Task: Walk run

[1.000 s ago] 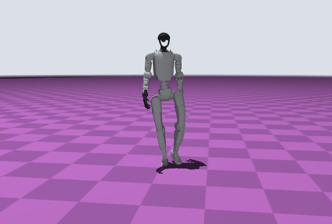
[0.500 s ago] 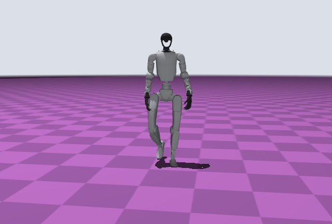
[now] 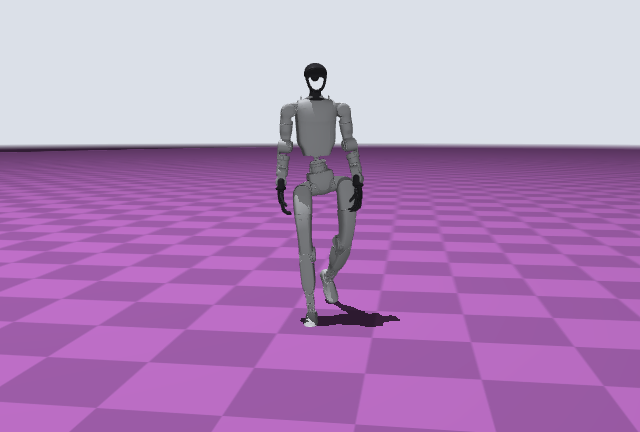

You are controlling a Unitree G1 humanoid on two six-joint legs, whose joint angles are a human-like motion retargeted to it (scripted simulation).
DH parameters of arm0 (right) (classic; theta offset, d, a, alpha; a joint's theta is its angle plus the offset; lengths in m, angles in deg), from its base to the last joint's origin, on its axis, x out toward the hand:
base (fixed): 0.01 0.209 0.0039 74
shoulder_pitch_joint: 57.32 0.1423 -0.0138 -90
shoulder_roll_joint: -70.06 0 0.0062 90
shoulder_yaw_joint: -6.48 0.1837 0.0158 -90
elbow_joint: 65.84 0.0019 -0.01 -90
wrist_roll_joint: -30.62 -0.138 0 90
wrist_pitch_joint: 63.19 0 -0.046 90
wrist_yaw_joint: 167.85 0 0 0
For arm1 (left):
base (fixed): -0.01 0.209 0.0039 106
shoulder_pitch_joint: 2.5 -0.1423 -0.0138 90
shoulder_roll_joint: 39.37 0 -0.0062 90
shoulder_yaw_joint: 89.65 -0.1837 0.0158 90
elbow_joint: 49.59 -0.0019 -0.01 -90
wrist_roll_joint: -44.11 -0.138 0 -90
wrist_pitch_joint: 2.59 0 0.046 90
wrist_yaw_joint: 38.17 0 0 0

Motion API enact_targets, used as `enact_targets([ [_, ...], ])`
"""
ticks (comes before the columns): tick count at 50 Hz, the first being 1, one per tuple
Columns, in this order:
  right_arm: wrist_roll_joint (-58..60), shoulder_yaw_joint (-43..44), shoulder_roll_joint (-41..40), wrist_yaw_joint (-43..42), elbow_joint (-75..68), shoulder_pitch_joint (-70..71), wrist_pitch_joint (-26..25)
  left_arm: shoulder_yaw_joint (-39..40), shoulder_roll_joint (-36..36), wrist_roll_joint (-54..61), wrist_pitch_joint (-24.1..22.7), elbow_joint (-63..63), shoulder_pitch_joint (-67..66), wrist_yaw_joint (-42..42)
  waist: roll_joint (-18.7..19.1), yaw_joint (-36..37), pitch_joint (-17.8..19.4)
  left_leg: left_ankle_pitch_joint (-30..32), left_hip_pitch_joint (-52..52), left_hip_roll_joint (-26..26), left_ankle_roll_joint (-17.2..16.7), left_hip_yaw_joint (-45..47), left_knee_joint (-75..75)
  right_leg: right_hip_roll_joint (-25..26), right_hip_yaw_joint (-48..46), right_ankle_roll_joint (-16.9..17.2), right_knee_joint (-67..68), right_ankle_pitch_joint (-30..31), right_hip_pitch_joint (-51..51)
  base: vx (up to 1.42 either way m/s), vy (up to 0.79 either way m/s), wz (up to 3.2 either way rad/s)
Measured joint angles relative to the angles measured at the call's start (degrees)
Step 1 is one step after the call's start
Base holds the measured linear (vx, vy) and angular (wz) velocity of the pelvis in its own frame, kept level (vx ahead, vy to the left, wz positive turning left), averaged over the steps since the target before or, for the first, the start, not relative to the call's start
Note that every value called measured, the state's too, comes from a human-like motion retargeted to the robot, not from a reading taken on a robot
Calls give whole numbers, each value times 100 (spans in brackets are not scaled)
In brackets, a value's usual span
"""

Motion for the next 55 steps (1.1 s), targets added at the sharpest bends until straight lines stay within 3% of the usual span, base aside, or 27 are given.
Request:
enact_targets([
  [3, -12, -159, 91, -2, 275, 225, 15, -6, -24, -383, 317, -559, -192, 21, -197, 61, 103, -724, -787, 297, 41, 327, 1294, -120, -165, -6, -172, -234, 348, 44, -15, 45],
  [6, 42, -408, 180, -125, 512, 503, 1, 185, -87, -426, 580, -877, -480, -27, -126, 73, 126, -1025, -1429, 558, -175, 416, 1334, 108, -319, -95, -413, -369, 655, 47, -13, 12],
  [10, 29, -548, 193, -185, 914, 786, 19, 415, -194, -218, 748, -1020, -843, -33, 123, 191, 177, -1117, -1950, 565, -721, 147, -57, 595, -447, -207, -755, -446, 1056, 45, -7, -14],
  [15, -184, -587, 151, -127, 1422, 906, 143, 568, -337, -37, 814, -1003, -1008, 58, 551, 526, 360, -752, -1923, 475, -1313, -1181, -2309, 1273, -319, -278, -1046, -624, 1664, 48, 2, -53],
  [18, -219, -651, 120, -72, 1557, 896, 164, 553, -395, 50, 811, -955, -1013, -38, 637, 632, 405, -268, -1759, 449, -996, -1259, -2764, 1412, -133, -250, -1190, -765, 2062, 51, 5, -62],
  [20, -189, -668, 77, -42, 1568, 828, 165, 506, -396, 60, 823, -918, -989, -102, 627, 611, 353, -609, -1679, 330, -538, -1026, -2599, 1360, -173, -181, -1220, -871, 2270, 61, 11, -39],
  [27, -196, -463, -135, -162, 961, 464, 311, 192, -285, 18, 631, -274, -536, -263, 804, 686, 222, -1359, -1381, 547, -456, -791, -2383, 1145, -468, 219, -172, -789, 2211, 41, 10, -41],
  [31, -82, -385, -79, -365, 538, 391, 253, 50, -154, 282, 413, 197, -178, -147, 1042, 673, 154, -1517, -1250, 767, -444, -722, -2523, 1127, -116, 666, 1401, -137, 1396, 16, 8, -55],
  [36, -59, -214, 10, -588, 198, 243, 219, -21, 123, 503, 100, 618, 291, -161, 1128, 535, 51, -1614, -1235, 820, -408, -643, -2611, 798, -199, 868, 2654, -488, 283, 25, 5, -16],
  [40, -63, -81, 68, -505, 8, 107, 112, 20, 268, 618, -45, 878, 541, -127, 1030, 413, 69, -1643, -1108, 684, -372, -581, -2705, 669, -109, 857, 2018, -746, -121, 16, -2, 8],
  [45, -3, -17, 115, -390, -157, -11, -22, 71, 326, 816, -124, 1092, 618, -245, 757, 162, 179, -1745, -740, 329, -321, -666, -2853, 894, 704, 1185, -98, -282, 70, 22, -9, 32],
  [47, 13, -5, 95, -329, -238, -59, -74, 63, 350, 815, -126, 1100, 573, -334, 662, 167, 205, -1788, -524, 253, -335, -703, -2923, 851, 682, 836, -597, 660, 211, 29, -13, 4],
  [50, -9, 70, 76, -163, -370, -117, -148, 13, 317, 649, -95, 1065, 419, -422, 636, 413, 164, -1849, -272, 296, -368, -620, -3011, 812, -76, 429, -790, 506, 463, 28, -12, -4],
  [55, 98, 23, 121, -99, -246, -68, -148, 19, 50, 369, -20, 752, 31, -240, 690, 461, 220, -1939, 47, 377, -445, -601, -3057, 1042, 277, 420, -1114, 472, 903, 20, -7, 11],
])
